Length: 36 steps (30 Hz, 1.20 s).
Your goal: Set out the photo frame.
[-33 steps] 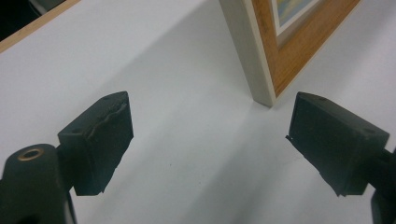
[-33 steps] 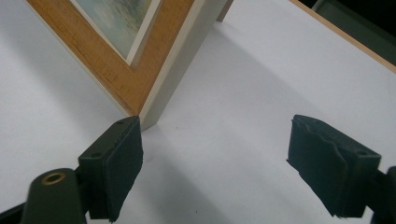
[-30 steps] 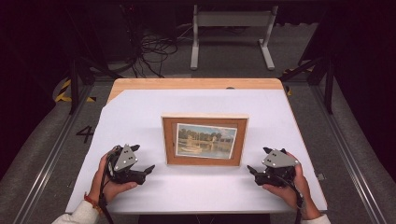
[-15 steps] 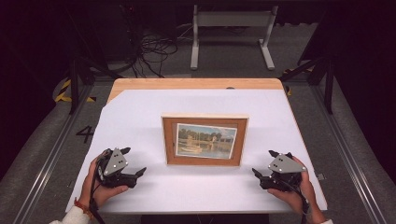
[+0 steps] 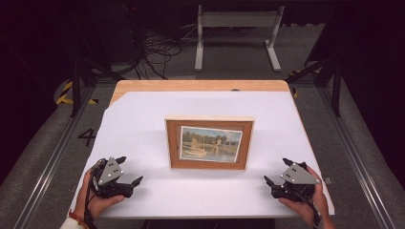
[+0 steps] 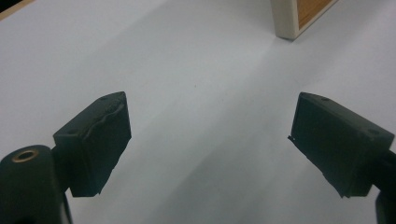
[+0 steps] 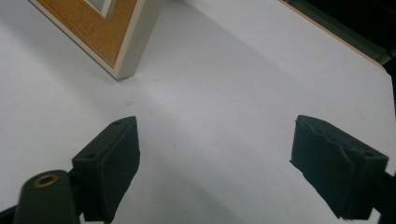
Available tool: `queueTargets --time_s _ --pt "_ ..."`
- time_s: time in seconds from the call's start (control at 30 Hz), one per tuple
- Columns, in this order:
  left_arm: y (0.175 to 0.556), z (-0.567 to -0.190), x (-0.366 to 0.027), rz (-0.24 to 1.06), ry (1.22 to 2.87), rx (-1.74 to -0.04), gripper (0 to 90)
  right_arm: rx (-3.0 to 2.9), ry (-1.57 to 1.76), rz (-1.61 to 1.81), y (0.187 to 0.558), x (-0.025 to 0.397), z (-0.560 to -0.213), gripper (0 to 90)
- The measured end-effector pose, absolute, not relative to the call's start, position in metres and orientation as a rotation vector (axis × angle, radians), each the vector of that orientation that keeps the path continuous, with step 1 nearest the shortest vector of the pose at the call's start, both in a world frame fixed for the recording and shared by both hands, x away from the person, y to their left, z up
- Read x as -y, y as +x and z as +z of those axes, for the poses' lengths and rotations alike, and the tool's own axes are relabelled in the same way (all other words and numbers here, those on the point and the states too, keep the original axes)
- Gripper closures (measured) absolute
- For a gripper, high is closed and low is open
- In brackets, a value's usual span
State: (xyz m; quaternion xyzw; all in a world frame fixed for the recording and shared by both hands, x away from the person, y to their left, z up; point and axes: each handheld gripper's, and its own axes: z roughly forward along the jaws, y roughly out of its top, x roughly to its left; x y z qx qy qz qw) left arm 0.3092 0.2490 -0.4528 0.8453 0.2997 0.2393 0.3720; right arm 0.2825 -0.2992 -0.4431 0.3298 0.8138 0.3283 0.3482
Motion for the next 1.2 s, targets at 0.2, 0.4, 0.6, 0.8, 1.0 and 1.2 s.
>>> queueTargets --time_s 0.2,0.4,0.6,0.8,1.0,1.2 --pt "0.304 -0.456 -0.256 0.607 2.17 -0.776 12.3 -2.109 0.878 0.847 0.278 0.308 -0.448 15.2" --pt "0.302 -0.46 -0.264 0.573 2.157 -0.798 12.2 -2.109 0.896 0.835 0.274 0.315 -0.452 14.7" --pt "0.302 -0.457 -0.268 0.575 2.111 -0.822 12.2 -2.103 0.904 0.854 0.274 0.317 -0.452 14.7" --pt "0.301 -0.456 -0.268 0.579 2.11 -0.819 12.2 -2.109 0.884 0.86 0.272 0.314 -0.453 14.6" --pt "0.3 -0.457 -0.266 0.573 2.114 -0.812 11.9 -2.107 0.889 0.861 0.273 0.312 -0.454 14.5" --pt "0.3 -0.457 -0.265 0.583 2.122 -0.81 11.9 -2.104 0.882 0.851 0.273 0.309 -0.454 14.5"
